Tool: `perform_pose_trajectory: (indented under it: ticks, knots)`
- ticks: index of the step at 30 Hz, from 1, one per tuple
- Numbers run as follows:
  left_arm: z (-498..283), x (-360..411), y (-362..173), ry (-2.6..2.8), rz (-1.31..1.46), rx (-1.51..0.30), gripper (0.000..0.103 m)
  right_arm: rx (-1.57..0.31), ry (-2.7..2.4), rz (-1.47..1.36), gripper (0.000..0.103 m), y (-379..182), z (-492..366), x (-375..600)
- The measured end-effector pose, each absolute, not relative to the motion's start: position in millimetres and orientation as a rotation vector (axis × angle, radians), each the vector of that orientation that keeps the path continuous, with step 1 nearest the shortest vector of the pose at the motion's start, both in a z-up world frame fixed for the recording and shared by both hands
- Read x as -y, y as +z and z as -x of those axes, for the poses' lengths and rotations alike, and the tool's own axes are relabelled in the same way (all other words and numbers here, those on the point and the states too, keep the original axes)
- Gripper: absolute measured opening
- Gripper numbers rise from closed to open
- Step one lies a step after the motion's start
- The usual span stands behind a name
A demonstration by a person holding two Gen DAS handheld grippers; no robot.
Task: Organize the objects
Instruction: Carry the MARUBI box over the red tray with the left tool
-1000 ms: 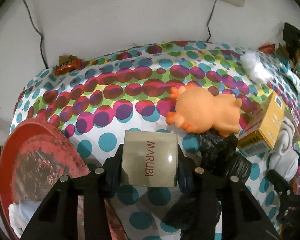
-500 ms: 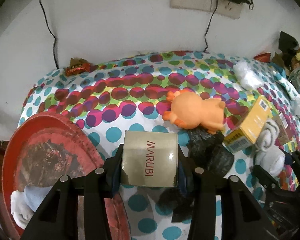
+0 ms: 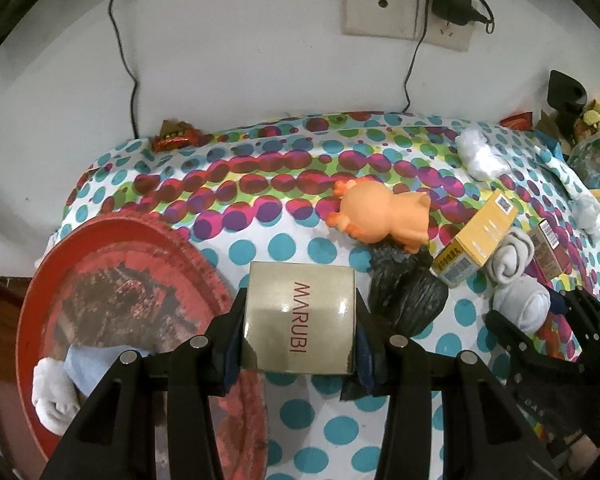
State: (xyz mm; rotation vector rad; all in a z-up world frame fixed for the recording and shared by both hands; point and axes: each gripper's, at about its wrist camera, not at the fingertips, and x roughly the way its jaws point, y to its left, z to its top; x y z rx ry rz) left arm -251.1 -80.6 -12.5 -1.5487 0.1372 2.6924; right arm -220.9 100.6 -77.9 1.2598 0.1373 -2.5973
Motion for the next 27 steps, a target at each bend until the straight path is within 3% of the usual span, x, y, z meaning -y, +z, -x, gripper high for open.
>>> perform_pose_trajectory:
  ticks: [27]
  knots:
    - [207,181,8,2.856,1.626,-0.041,0.042,-0.144,-2.609,-1.263,0.061,-78,219,-99]
